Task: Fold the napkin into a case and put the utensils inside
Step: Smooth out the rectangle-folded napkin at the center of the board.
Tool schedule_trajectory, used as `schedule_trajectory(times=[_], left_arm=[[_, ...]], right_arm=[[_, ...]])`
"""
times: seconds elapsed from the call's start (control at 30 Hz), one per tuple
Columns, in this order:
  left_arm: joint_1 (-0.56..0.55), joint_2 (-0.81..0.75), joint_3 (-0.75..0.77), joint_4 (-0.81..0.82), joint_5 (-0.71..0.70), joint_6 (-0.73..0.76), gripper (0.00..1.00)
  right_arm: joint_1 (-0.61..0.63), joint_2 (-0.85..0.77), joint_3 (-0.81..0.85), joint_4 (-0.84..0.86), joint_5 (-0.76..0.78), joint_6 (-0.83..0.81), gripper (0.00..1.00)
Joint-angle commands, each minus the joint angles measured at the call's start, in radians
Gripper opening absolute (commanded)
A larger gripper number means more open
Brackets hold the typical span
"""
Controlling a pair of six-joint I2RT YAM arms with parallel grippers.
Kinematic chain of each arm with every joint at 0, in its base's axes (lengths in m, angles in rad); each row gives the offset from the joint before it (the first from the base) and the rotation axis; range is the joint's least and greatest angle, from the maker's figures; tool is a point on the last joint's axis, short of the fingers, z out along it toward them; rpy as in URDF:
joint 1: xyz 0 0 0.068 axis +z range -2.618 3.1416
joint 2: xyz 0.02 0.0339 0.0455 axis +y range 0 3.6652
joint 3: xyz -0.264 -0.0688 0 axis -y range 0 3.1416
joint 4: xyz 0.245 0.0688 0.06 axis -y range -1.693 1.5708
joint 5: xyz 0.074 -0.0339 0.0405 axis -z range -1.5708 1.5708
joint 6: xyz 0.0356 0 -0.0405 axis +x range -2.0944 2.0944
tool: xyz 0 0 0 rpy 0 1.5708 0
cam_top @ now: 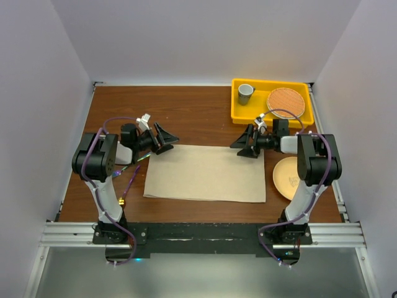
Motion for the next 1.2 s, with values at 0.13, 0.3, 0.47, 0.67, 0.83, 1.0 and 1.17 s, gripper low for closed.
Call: schedule_trajectory(times=[0.13, 0.3, 0.47, 0.67, 0.83, 1.0, 1.17], left_arm=[[0.032, 0.043, 0.027, -0.111, -0.042, 0.117, 1.0], [0.041, 0.054, 0.044, -0.144, -0.042, 0.14, 1.0], [0.047, 0.07, 0.056, -0.154, -0.045, 0.146, 1.0], [0.052, 0.123, 0.105, -0.174, -0.005, 0.16, 1.0], [0.055, 0.145, 0.139, -0.189, 0.013, 0.177, 1.0], [0.058, 0.14, 0.153, -0.126, 0.052, 0.132, 1.0], [0.086, 0.185, 0.173, -0.074, 0.075, 0.082, 1.0]], right_arm=[[-0.154, 0.118, 0.078, -0.173, 0.037, -0.163, 0.96], [-0.199, 0.169, 0.129, -0.235, 0.034, -0.23, 0.93], [-0.234, 0.206, 0.146, -0.282, 0.042, -0.258, 0.85], [-0.239, 0.231, 0.16, -0.287, 0.065, -0.246, 0.76], [-0.239, 0.217, 0.151, -0.299, 0.103, -0.26, 0.71], [-0.239, 0.205, 0.132, -0.305, 0.137, -0.268, 0.67], [-0.239, 0.195, 0.125, -0.313, 0.174, -0.274, 0.63]])
